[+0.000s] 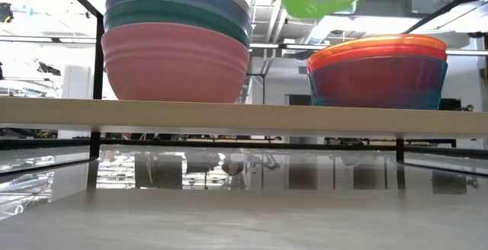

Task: Place and stack bowls onto a shelf
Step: Stack the small green bowl on top of the small orange bowl on the shelf

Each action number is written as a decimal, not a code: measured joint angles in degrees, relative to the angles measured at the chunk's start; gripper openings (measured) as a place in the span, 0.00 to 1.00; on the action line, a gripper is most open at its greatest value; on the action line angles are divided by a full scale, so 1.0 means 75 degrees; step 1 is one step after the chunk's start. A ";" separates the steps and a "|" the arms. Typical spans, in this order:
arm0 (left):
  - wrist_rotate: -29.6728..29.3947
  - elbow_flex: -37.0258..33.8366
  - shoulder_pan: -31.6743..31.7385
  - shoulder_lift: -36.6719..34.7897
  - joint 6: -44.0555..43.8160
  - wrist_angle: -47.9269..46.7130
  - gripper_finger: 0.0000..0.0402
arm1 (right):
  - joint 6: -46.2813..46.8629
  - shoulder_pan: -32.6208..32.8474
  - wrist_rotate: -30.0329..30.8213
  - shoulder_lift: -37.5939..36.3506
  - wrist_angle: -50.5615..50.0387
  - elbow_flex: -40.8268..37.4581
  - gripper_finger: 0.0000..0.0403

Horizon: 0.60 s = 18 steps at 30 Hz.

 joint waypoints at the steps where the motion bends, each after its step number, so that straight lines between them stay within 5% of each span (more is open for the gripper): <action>1: -0.0014 0.0000 -0.0151 -0.0197 -0.0093 0.0110 0.42 | 0.0305 0.0149 0.0064 -0.0045 0.0170 -0.0248 0.06; 9: -0.0707 0.0003 -0.1584 -0.1104 0.0086 0.0602 0.42 | 0.1679 0.0811 0.0387 -0.0175 0.1793 -0.1599 0.06; 18: -0.1208 -0.0009 -0.2606 -0.0846 0.0598 0.0572 0.42 | 0.2185 0.0874 0.0498 -0.0172 0.2883 -0.2656 0.06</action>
